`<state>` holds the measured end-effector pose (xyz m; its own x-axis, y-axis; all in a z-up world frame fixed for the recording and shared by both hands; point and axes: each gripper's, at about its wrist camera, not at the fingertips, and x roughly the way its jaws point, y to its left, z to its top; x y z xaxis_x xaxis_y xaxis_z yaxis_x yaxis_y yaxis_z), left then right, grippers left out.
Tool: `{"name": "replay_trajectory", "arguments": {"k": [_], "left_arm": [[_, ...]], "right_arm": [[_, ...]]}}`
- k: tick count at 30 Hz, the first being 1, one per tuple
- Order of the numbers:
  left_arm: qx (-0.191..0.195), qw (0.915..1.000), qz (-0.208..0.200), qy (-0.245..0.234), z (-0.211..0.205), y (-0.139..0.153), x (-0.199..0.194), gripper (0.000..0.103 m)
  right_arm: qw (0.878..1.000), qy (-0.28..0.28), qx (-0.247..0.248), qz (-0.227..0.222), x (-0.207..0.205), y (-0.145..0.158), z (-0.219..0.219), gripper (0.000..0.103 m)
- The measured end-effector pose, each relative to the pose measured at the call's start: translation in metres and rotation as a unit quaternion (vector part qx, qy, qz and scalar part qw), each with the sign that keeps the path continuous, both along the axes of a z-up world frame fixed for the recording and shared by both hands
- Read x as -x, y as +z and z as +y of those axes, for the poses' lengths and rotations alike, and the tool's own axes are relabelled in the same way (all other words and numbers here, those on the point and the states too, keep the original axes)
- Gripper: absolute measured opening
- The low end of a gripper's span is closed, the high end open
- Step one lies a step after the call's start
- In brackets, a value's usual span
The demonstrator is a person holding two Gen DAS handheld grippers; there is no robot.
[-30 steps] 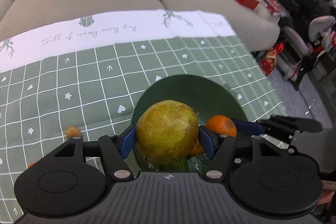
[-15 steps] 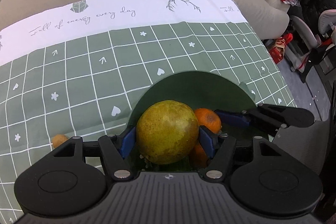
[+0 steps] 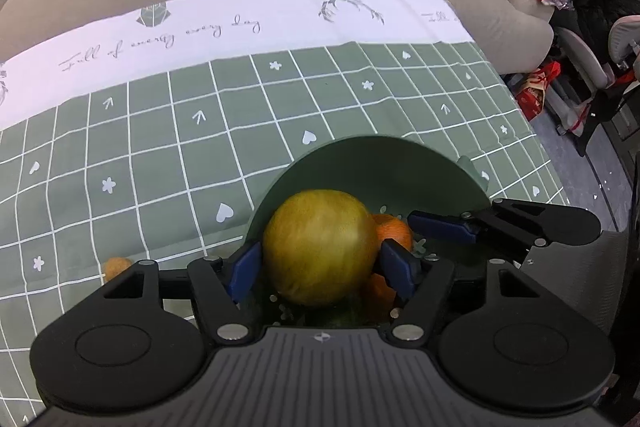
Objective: Organize fruits
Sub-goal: 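Open both tools to release the pear and tangerine into the colander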
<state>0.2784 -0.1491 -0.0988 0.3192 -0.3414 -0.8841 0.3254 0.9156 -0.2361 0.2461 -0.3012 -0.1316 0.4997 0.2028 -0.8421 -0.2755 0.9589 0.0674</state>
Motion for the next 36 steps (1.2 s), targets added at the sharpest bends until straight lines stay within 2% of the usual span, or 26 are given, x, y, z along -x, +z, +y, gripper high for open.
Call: {"name": "replay_trajectory", "arguments": {"k": [11,16,17,19,26,28,30,36], "left_arm": [[0.016,0.9991,-0.034,-0.019,0.012,0.034,0.021,0.081],[0.010,0.9973,-0.068,-0.026,0.021,0.054,0.038,0.081],[0.009,0.9967,-0.076,-0.028,0.023,0.058,0.042,0.081],[0.006,0.9948,-0.097,-0.031,0.029,0.067,0.052,0.081],[-0.007,0.9871,-0.156,-0.036,0.047,0.091,0.086,0.079],[-0.013,0.9851,-0.168,-0.034,0.053,0.094,0.096,0.079],[-0.020,0.9835,-0.178,-0.026,0.061,0.097,0.104,0.079],[-0.039,0.9787,-0.202,-0.002,0.088,0.094,0.128,0.079]], "right_arm": [[1.000,-0.008,-0.003,-0.007,0.019,0.022,0.003,0.043],[1.000,-0.024,-0.012,-0.010,0.037,0.038,0.006,0.044],[0.999,-0.028,-0.015,-0.010,0.041,0.042,0.007,0.045],[0.999,-0.040,-0.023,-0.013,0.050,0.050,0.008,0.055],[0.995,-0.082,-0.052,-0.026,0.083,0.073,0.022,0.056],[0.994,-0.090,-0.062,-0.031,0.093,0.078,0.028,0.064],[0.993,-0.094,-0.068,-0.037,0.102,0.083,0.036,0.068],[0.992,-0.097,-0.068,-0.046,0.120,0.087,0.056,0.068]]}}
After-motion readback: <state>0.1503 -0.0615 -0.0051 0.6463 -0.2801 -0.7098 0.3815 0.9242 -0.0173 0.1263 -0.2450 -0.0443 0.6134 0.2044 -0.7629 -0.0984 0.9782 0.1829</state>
